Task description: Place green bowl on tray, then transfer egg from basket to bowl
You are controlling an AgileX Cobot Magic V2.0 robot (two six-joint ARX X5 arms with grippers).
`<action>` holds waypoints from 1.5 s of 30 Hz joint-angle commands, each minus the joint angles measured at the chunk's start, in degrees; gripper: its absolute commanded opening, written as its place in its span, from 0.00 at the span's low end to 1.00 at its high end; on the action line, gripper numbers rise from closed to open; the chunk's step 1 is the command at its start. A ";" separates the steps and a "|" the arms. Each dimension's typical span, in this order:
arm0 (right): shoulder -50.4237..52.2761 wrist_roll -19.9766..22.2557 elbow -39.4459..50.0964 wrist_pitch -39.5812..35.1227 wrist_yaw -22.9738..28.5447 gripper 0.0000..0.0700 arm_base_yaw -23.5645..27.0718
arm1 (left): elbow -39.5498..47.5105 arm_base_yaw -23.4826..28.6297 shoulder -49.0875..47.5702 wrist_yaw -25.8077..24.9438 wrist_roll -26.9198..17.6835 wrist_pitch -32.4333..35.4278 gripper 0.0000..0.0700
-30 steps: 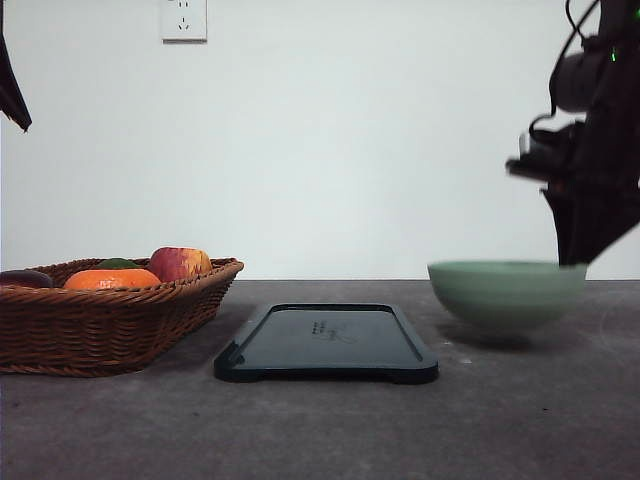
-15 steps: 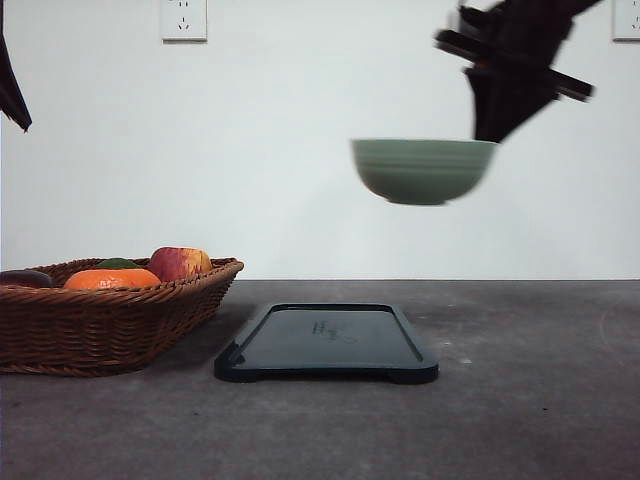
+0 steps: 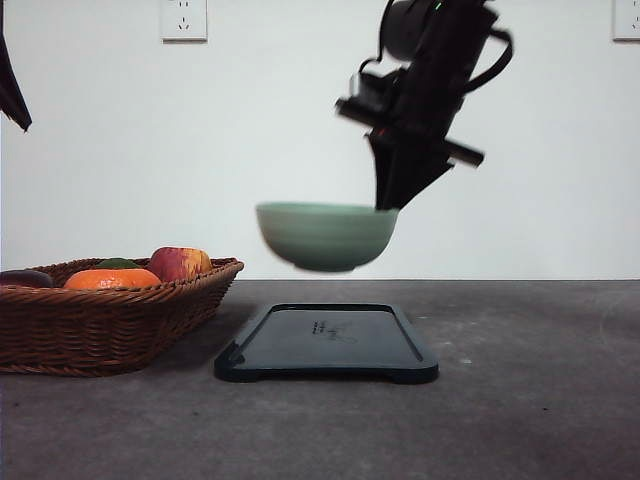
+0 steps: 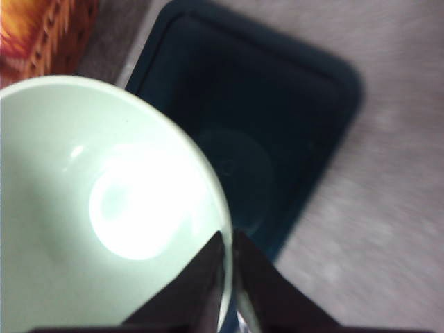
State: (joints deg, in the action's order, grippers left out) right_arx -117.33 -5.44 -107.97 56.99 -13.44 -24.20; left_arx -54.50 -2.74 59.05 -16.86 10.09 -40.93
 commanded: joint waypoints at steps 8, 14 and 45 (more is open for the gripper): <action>-5.81 -2.07 -1.65 -1.47 1.48 0.00 -0.75 | -1.42 0.07 0.42 -0.28 -0.04 0.39 0.44; -7.09 -2.06 -1.63 -1.72 1.89 0.00 -0.74 | -1.42 0.07 0.42 -0.28 -0.04 0.39 0.44; 18.84 -0.53 18.18 -16.48 4.42 0.25 -2.00 | -1.42 0.07 0.42 -0.28 -0.45 0.14 0.44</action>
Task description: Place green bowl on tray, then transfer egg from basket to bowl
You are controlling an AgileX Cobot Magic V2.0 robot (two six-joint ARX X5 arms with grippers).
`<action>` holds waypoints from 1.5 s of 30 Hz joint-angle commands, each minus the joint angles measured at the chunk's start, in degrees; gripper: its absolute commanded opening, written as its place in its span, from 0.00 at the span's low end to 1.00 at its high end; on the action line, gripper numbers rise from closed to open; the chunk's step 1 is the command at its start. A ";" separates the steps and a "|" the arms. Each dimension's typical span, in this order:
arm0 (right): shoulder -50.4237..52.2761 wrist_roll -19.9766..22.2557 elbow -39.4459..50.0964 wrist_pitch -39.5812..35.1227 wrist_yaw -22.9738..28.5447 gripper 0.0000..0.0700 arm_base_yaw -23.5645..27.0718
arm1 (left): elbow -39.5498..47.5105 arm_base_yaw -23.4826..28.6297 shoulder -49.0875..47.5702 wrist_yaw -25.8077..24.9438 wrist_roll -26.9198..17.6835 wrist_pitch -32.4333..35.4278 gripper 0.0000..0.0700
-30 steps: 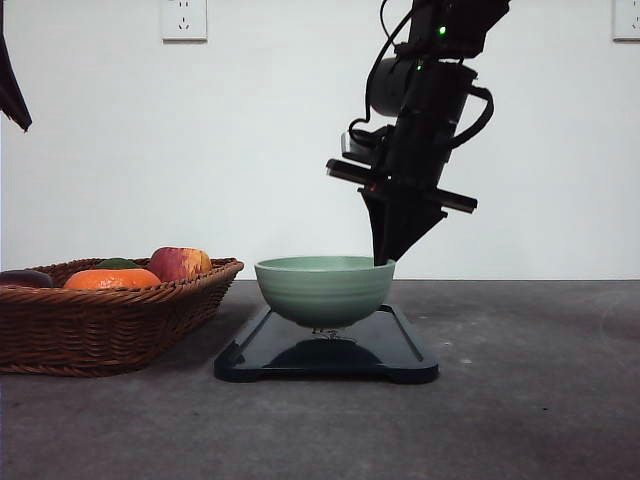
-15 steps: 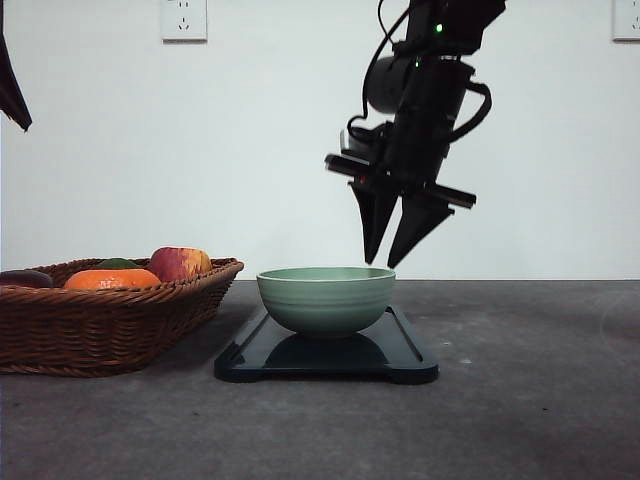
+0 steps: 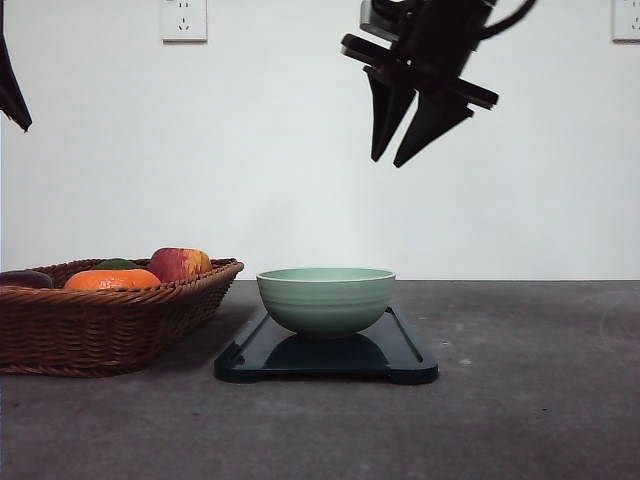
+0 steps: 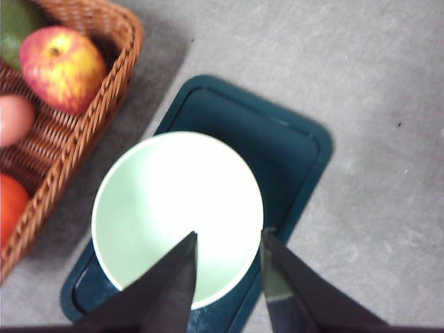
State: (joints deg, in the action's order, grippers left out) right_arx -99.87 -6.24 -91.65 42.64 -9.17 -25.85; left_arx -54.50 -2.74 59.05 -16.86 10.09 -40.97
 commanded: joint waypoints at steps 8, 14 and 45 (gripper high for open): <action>18.14 2.02 24.09 -14.74 0.26 0.25 -0.44 | -1.42 0.04 0.42 -0.28 -0.44 -0.21 0.44; 29.02 2.25 37.81 -20.23 0.26 0.25 -0.44 | -1.42 0.04 0.42 -0.28 -0.43 -0.30 0.44; 49.04 4.13 55.36 -20.29 0.68 0.25 -0.44 | -18.47 -8.07 21.77 8.06 -4.74 -4.41 0.67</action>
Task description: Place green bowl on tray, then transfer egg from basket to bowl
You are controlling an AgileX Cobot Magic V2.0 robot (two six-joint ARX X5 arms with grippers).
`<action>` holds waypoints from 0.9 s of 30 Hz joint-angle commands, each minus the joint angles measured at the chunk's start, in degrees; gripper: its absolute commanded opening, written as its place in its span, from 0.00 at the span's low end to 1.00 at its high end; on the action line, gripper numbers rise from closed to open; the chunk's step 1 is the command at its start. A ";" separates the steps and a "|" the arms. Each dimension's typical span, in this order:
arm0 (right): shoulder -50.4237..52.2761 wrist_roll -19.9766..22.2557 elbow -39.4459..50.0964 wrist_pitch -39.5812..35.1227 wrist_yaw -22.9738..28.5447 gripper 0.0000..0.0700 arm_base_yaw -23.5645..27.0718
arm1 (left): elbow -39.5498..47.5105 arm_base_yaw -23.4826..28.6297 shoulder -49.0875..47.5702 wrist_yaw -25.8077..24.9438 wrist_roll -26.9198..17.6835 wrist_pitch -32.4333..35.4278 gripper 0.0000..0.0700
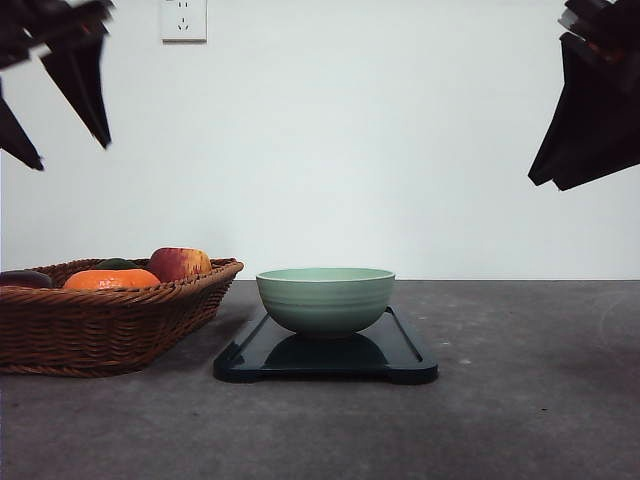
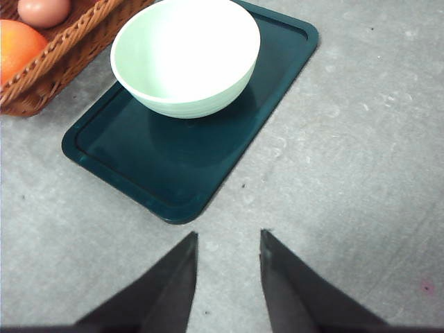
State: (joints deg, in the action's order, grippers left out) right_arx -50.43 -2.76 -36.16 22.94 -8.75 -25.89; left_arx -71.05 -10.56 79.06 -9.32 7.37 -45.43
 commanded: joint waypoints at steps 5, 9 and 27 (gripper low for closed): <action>-0.39 0.66 -0.13 -0.59 0.26 0.25 -0.39 | -6.90 -1.39 9.87 3.98 -5.00 -1.82 0.67; -0.39 0.64 -0.13 -0.63 0.28 0.25 -0.39 | -8.41 -1.85 14.85 5.17 -6.03 -0.91 0.67; -0.39 0.61 -0.13 -0.63 0.28 0.25 -0.39 | -8.43 -1.96 24.58 7.93 -6.94 5.44 0.67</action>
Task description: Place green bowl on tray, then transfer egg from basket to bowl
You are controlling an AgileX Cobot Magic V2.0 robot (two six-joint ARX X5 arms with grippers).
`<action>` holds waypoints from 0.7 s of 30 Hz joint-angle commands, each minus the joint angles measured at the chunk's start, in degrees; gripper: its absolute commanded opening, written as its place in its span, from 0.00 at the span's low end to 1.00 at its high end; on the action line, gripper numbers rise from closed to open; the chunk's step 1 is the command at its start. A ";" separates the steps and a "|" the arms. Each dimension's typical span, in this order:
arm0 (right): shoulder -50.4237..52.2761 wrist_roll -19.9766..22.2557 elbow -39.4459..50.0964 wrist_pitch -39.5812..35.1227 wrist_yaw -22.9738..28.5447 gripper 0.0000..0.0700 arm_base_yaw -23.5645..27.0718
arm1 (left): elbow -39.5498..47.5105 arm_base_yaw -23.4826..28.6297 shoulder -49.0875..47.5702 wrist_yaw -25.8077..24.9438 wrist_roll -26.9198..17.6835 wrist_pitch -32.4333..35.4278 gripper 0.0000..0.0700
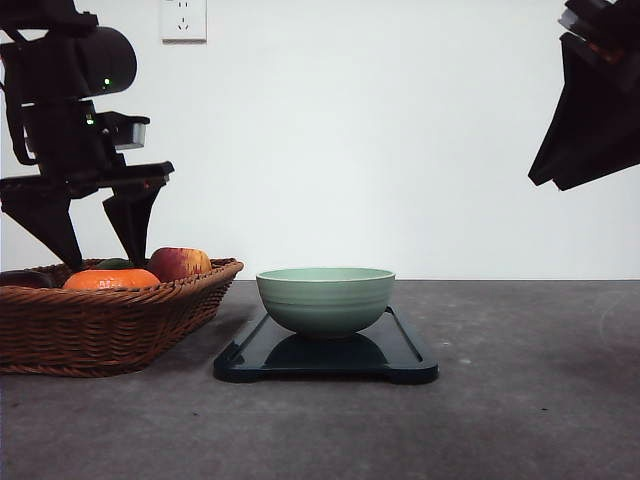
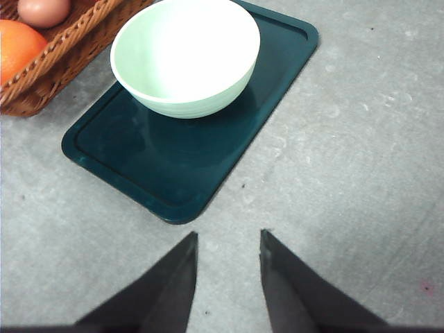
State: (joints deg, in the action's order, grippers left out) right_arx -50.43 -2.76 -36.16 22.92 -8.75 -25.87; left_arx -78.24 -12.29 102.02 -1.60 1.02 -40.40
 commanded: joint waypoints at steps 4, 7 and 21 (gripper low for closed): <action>-0.39 0.61 -0.13 -0.62 0.28 0.25 -0.41 | -1.25 -0.22 2.34 0.21 -0.57 1.36 0.67; -0.39 0.61 -0.15 -0.61 0.30 0.25 -0.41 | -1.25 -0.24 2.94 0.21 -0.59 1.48 0.67; -0.39 0.61 -0.13 -0.66 1.73 0.25 -0.41 | -1.25 -0.37 5.70 0.21 -0.31 2.12 0.64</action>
State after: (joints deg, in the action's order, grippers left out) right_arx -50.43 -2.76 -36.16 22.90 -7.25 -25.89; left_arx -78.28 -12.41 106.32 -1.56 1.04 -38.82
